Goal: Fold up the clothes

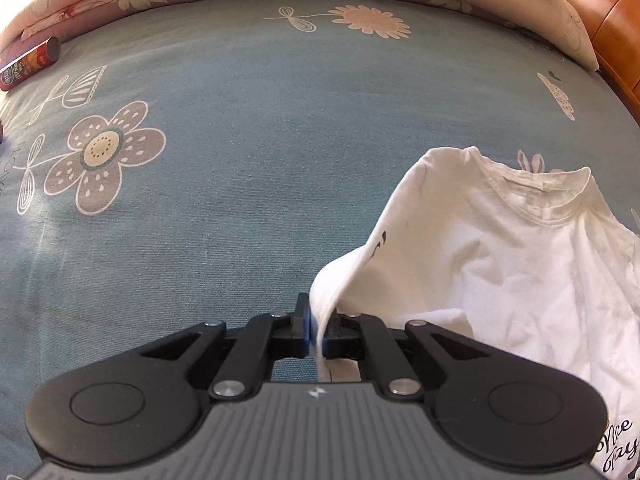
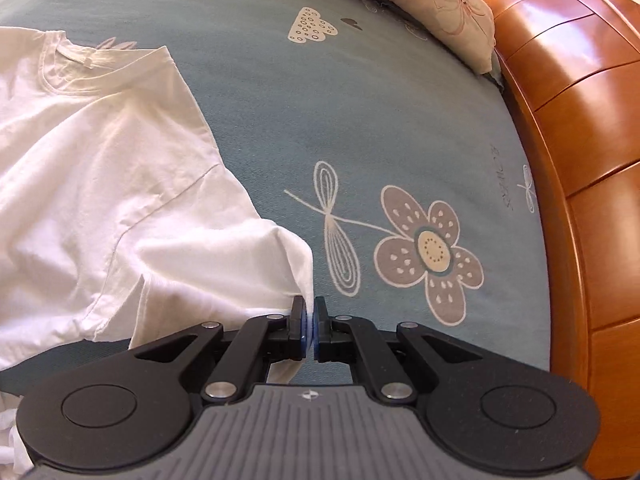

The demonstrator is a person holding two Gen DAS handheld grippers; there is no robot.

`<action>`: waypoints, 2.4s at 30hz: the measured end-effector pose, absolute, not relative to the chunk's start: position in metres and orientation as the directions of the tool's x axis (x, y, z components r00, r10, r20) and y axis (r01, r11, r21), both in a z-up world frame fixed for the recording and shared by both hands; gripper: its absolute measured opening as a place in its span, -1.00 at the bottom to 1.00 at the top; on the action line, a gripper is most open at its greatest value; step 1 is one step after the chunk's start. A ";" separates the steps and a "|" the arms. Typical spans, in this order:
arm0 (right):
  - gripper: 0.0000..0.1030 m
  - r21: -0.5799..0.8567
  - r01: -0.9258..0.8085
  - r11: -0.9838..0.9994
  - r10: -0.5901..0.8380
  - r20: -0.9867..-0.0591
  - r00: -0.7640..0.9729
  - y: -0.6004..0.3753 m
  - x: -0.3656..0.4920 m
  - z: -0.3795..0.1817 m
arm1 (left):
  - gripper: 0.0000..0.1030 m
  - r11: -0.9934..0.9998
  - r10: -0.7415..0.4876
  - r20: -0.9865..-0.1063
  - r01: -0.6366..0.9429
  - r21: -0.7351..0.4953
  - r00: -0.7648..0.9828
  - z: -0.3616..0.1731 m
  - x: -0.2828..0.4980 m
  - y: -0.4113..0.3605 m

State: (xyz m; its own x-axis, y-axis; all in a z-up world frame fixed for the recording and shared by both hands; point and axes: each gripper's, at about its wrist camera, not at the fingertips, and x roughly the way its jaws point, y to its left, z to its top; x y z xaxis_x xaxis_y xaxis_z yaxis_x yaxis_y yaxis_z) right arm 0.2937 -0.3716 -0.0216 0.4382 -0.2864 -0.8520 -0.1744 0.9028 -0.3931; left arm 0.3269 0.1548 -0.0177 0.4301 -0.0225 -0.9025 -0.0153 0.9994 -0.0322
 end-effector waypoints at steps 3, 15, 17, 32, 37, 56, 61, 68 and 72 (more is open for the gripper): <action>-0.94 -0.404 -0.166 0.900 -0.302 -0.851 0.430 -0.384 0.310 -0.023 | -0.94 1.000 -0.008 -0.906 0.002 -0.007 0.423 -0.015 0.334 0.155; -0.94 -0.488 -0.232 0.841 -0.354 -0.822 0.446 -0.386 0.347 -0.036 | -0.94 0.998 0.067 -0.914 -0.013 0.067 0.400 -0.014 0.357 0.164; -0.94 -0.500 -0.241 0.832 -0.367 -0.822 0.436 -0.385 0.350 -0.043 | -0.93 0.996 0.084 -0.925 -0.017 0.084 0.369 -0.021 0.361 0.164; -0.51 -0.462 -0.316 0.829 -0.339 -0.864 0.373 -0.386 0.367 -0.057 | -0.77 0.997 0.056 -0.965 0.029 0.065 0.255 -0.044 0.370 0.175; -0.45 -0.256 -0.398 0.881 -0.095 -0.920 0.380 -0.389 0.366 -0.008 | -0.73 0.989 0.025 -0.968 0.136 0.061 0.249 -0.017 0.367 0.172; -0.33 -0.079 -0.723 0.687 0.285 -0.885 0.368 -0.284 0.467 -0.051 | -0.53 0.803 -0.171 -0.925 0.592 0.069 0.339 -0.055 0.487 0.046; -0.38 -0.025 -0.731 0.681 0.313 -0.894 0.322 -0.288 0.468 -0.065 | -0.54 0.799 -0.213 -0.933 0.601 0.006 0.291 -0.065 0.487 0.056; -0.92 0.013 -0.728 0.685 0.338 -0.891 0.302 -0.290 0.469 -0.057 | -0.93 0.766 -0.227 -0.933 0.643 0.006 0.278 -0.058 0.473 0.052; -0.96 -0.033 -0.701 0.712 0.336 -0.861 0.382 -0.287 0.473 -0.045 | -0.96 0.811 -0.227 -0.906 0.584 0.027 0.357 -0.045 0.469 0.057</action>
State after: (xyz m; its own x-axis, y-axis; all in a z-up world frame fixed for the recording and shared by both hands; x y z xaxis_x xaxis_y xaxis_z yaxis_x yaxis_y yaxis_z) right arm 0.4734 -0.2867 -0.0445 0.3817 0.3364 -0.8609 -0.7014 0.7121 -0.0327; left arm 0.4690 0.0568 -0.0454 0.3570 -0.2270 -0.9061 0.5842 0.8112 0.0269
